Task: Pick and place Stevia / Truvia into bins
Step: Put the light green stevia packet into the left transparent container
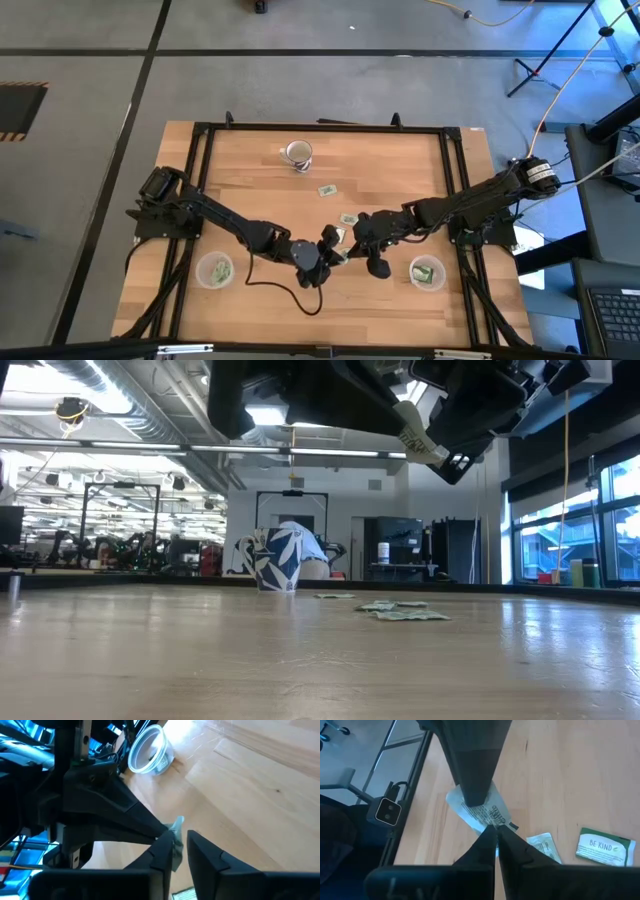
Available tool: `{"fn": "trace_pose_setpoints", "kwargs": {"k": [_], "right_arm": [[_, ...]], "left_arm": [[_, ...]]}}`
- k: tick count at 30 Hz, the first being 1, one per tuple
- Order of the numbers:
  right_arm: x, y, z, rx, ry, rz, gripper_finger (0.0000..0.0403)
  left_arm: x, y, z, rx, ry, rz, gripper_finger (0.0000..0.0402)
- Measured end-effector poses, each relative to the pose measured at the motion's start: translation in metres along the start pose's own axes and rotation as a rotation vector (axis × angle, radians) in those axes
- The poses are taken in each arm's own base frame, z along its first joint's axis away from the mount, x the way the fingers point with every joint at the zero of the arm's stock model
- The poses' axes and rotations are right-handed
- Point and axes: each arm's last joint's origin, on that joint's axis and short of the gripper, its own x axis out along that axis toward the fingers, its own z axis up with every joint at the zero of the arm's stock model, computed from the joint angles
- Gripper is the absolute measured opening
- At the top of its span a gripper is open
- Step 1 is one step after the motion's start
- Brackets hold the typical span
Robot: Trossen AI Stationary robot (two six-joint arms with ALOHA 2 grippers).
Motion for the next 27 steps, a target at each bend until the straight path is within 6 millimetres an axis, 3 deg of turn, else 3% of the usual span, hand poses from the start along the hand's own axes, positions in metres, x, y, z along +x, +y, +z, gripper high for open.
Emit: {"fn": "trace_pose_setpoints", "kwargs": {"k": [5,13,21,27], "right_arm": [[0.0,0.0,0.0,-0.002,0.0,0.0,0.0009],[0.0,0.0,0.0,-0.063,0.001,-0.001,0.0021],[0.0,-0.002,-0.003,-0.142,0.028,-0.046,0.0125],[0.002,-0.004,-0.01,-0.266,0.09,-0.071,0.0182]], "left_arm": [[0.0,0.0,0.0,-0.009,0.0,0.001,0.0007],[0.0,0.0,0.0,-0.101,0.004,0.006,0.0003],[-0.003,-0.008,0.003,-0.262,-0.013,-0.072,0.0003],[-0.021,-0.015,-0.001,-0.565,0.112,-0.189,0.0002]]}}
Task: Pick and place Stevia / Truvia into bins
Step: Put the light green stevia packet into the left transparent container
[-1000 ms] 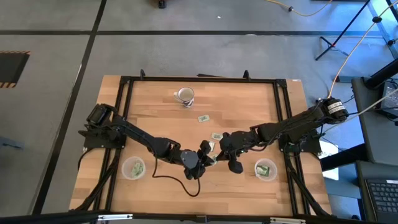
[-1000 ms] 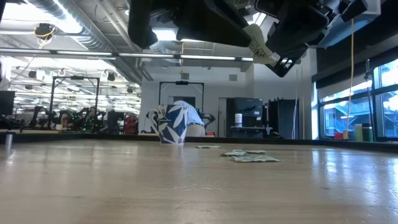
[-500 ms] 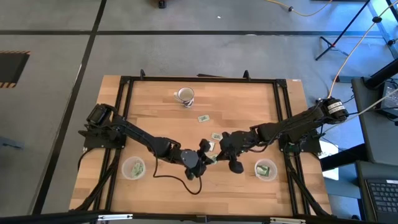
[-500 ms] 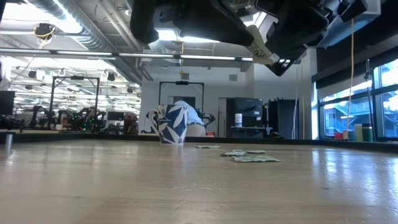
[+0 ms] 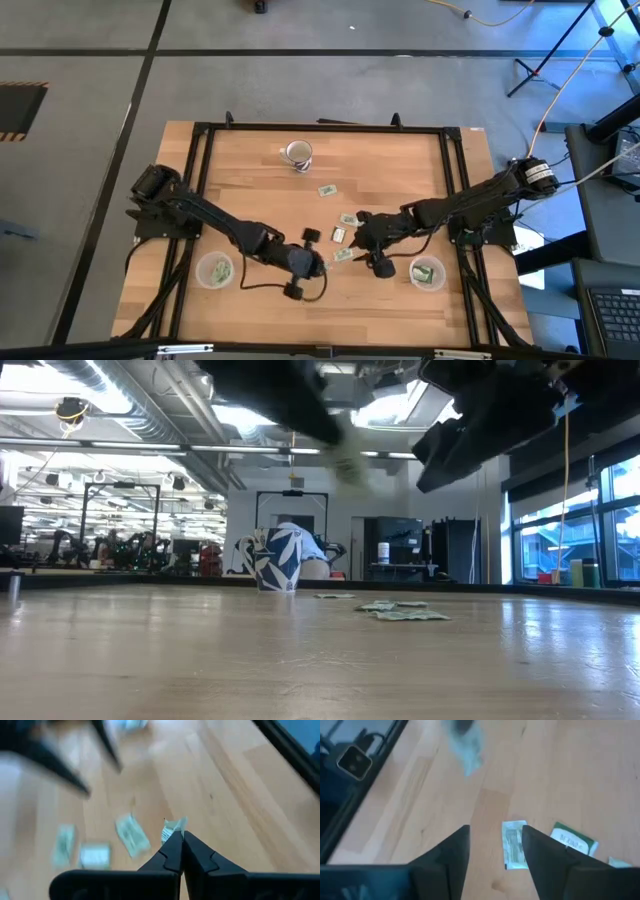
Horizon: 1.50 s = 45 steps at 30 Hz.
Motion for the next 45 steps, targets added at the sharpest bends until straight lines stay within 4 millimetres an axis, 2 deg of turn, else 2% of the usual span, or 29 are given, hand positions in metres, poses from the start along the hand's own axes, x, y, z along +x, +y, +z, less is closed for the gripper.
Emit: {"fn": "trace_pose_setpoints", "kwargs": {"k": [6,11,16,20,23,28,35,40,45], "right_arm": [[0.018,-0.002,-0.006,-0.037,0.036,-0.018,0.0188],[0.03,-0.006,-0.014,-0.037,0.085,-0.091,0.0179],[0.033,-0.007,-0.015,-0.026,0.084,-0.095,0.0173],[0.034,-0.009,-0.015,-0.005,0.09,-0.099,0.0171],[0.034,-0.009,-0.015,-0.003,0.09,-0.102,0.0171],[0.034,-0.01,-0.015,-0.001,0.086,-0.104,0.0171],[0.034,-0.01,-0.014,-0.006,0.081,-0.103,0.0171],[0.035,-0.01,-0.016,-0.005,0.095,-0.104,0.0171],[0.041,-0.011,-0.021,-0.004,0.127,-0.104,0.0171]], "left_arm": [[-0.045,0.001,-0.015,-0.384,0.234,-0.026,0.0003],[-0.095,-0.002,-0.022,-0.664,0.382,-0.107,0.0002],[-0.138,-0.011,-0.038,-0.896,0.537,-0.008,0.0002],[-0.155,-0.023,-0.049,-1.011,0.635,0.095,0.0003],[-0.16,-0.033,-0.056,-1.087,0.696,0.178,0.0002],[-0.156,-0.053,-0.065,-1.14,0.8,0.269,0.0002],[-0.133,-0.076,-0.075,-1.178,0.949,0.38,0.0003],[-0.113,-0.081,-0.081,-1.162,0.999,0.45,0.0003],[-0.102,-0.079,-0.084,-1.128,1.024,0.462,0.0004]]}}
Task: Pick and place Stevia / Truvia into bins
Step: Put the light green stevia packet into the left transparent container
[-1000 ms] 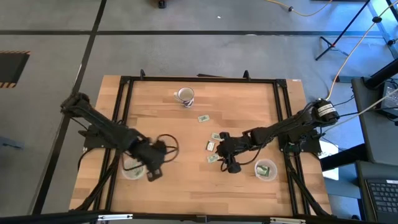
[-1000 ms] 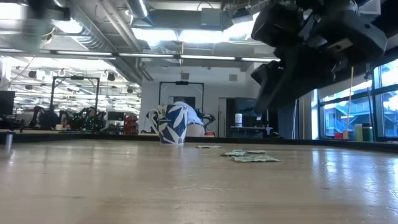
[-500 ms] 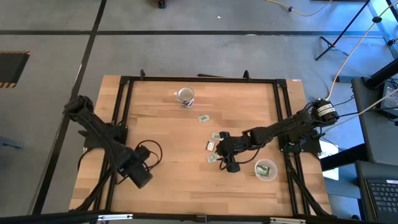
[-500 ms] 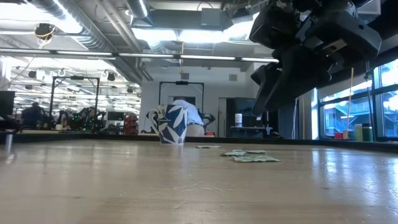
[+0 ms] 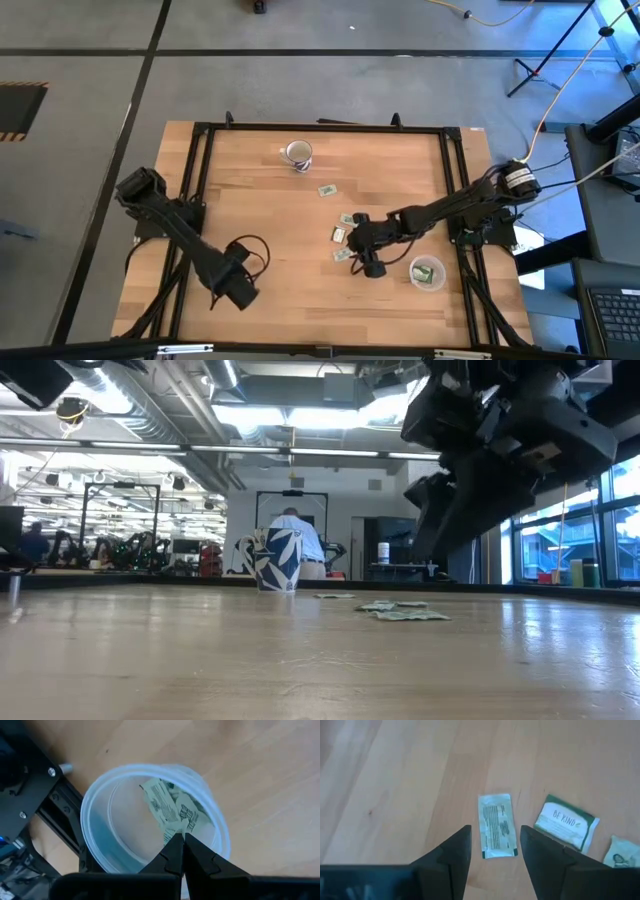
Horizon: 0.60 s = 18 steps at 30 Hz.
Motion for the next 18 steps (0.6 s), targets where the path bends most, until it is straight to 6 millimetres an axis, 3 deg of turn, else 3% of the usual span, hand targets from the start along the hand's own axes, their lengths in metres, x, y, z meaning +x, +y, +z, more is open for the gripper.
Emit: {"fn": "trace_pose_setpoints", "kwargs": {"k": [8,18], "right_arm": [[0.019,-0.002,-0.011,-0.003,0.071,-0.043,0.0171],[0.029,-0.008,-0.017,0.014,0.11,-0.09,0.0171]], "left_arm": [[-0.004,0.002,0.01,0.012,0.008,-0.016,0.0012],[-0.009,0.006,0.01,0.032,0.009,-0.042,0.0075]]}}
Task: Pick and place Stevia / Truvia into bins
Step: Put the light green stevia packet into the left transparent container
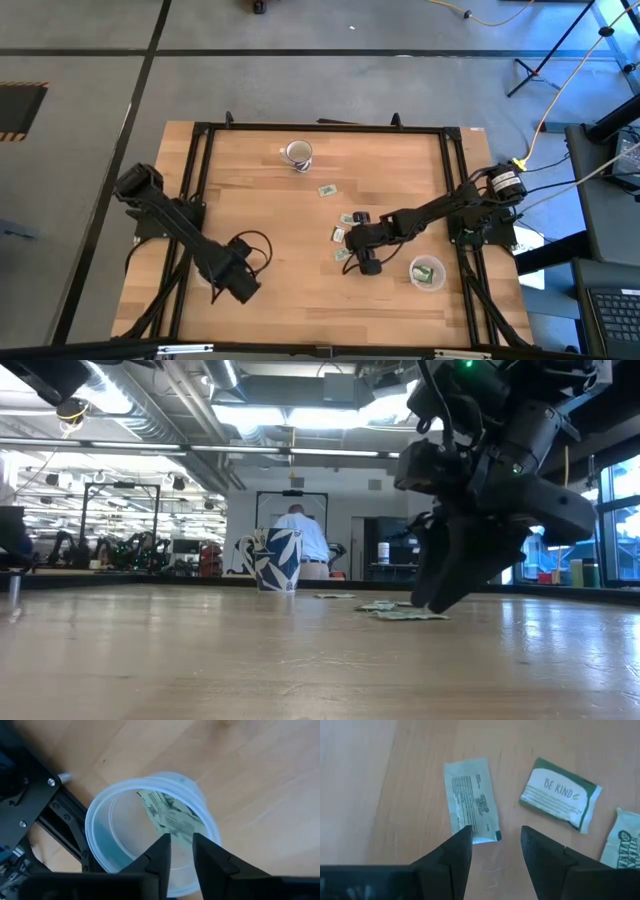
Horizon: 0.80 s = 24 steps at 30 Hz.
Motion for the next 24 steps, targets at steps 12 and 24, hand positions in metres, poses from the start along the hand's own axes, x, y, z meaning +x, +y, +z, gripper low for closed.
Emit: {"fn": "trace_pose_setpoints", "kwargs": {"k": [12,24], "right_arm": [[0.003,-0.002,-0.001,0.006,0.008,-0.002,0.013],[0.014,-0.002,-0.005,0.03,0.037,0.038,0.005]], "left_arm": [[-0.026,0.02,-0.001,0.007,-0.074,-0.132,0.0088],[-0.045,0.032,0.008,0.048,-0.303,-0.25,0.0086]]}}
